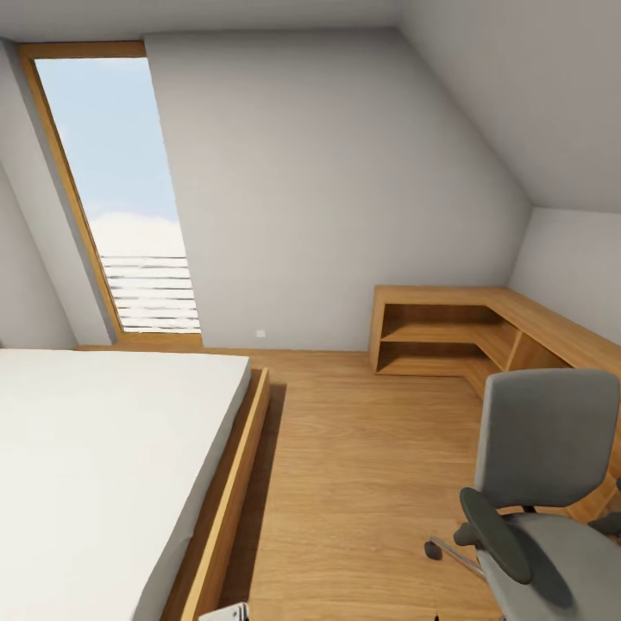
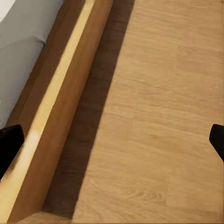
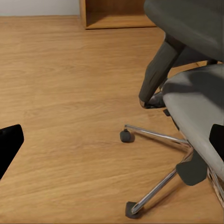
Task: In the bedroom, organize the workspace by keeping the computer under the desk, ensuring the monitor is on the desk, placing the keyboard on the desk next to the monitor, placing the mouse on the desk next to the keyboard, moving the folder from the swivel chair onto the desk next to the mouse, stacking the notebook on top of the folder with the pen on top of the notebook, and positioning the swivel chair next to the desk.
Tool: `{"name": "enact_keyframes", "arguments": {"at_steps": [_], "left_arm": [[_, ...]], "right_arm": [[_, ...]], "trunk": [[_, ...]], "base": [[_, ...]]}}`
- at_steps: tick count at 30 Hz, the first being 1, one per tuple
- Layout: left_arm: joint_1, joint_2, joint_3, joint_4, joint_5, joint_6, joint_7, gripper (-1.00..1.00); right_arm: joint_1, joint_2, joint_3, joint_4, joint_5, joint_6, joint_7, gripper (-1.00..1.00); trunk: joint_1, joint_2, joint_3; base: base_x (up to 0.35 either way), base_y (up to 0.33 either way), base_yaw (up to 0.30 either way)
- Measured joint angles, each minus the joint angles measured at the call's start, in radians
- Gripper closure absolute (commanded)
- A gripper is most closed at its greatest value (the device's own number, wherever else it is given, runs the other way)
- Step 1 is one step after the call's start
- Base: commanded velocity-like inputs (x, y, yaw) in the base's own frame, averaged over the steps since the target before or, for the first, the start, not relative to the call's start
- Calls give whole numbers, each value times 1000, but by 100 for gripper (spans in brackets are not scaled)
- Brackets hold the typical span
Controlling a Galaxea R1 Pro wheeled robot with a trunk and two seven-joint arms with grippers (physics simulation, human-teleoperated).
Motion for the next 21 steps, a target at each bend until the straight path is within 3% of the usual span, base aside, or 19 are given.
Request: {"name": "enact_keyframes", "arguments": {"at_steps": [4, 9, 13, 21], "left_arm": [[0, 1, -2, 20, 1, -51, 0, -100], [-1, -28, -9, 48, -1, -78, 1, -100], [0, -38, -7, 71, -3, -61, -2, -100], [0, -37, -7, 86, -6, -56, -3, -100]], "right_arm": [[0, -1, -1, 1, -1, -1, 0, -100], [0, 27, 4, 24, 29, 22, 22, -100], [0, 49, 4, 24, 9, 0, 6, -100], [0, 53, 6, 24, 2, -10, 3, -100]], "trunk": [[0, 0, 0], [0, 0, 0], [0, 0, 0], [0, 0, 0]], "base": [[0, 0, 0], [0, 0, 0], [0, 0, 0], [0, 0, -7]]}}
